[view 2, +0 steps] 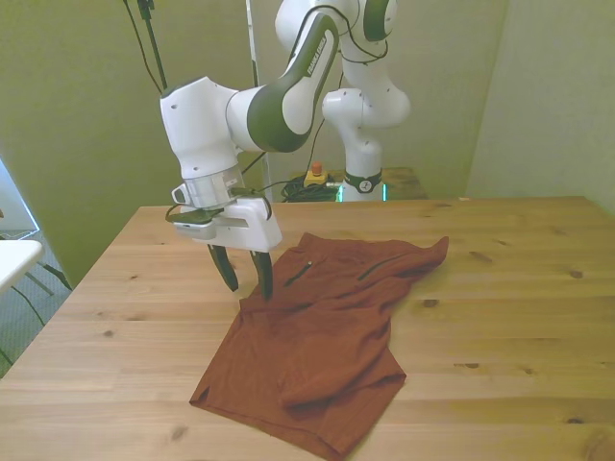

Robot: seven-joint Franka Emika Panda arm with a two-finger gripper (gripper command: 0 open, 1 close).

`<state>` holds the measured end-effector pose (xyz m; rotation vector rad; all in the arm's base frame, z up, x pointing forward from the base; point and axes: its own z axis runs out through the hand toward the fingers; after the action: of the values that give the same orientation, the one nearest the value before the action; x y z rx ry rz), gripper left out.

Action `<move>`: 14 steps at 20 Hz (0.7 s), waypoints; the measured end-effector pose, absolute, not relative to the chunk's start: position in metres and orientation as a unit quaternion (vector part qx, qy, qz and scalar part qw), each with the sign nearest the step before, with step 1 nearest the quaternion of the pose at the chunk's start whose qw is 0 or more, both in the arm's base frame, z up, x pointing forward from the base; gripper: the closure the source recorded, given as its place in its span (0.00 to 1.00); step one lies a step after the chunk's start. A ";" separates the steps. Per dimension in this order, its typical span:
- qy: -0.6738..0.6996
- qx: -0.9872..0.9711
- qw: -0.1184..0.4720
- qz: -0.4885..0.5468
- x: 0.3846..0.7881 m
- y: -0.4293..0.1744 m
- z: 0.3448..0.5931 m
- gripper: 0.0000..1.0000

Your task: Unfold the shorts

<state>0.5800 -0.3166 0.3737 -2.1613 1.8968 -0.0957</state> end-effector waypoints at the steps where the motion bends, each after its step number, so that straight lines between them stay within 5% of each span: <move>1: 0.653 -0.745 0.132 -0.031 0.581 -0.316 0.372 1.00; 14: 0.649 -0.749 0.128 -0.039 0.581 -0.307 0.363 1.00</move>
<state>0.5813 -0.3070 0.3628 -2.1793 1.8870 -0.1141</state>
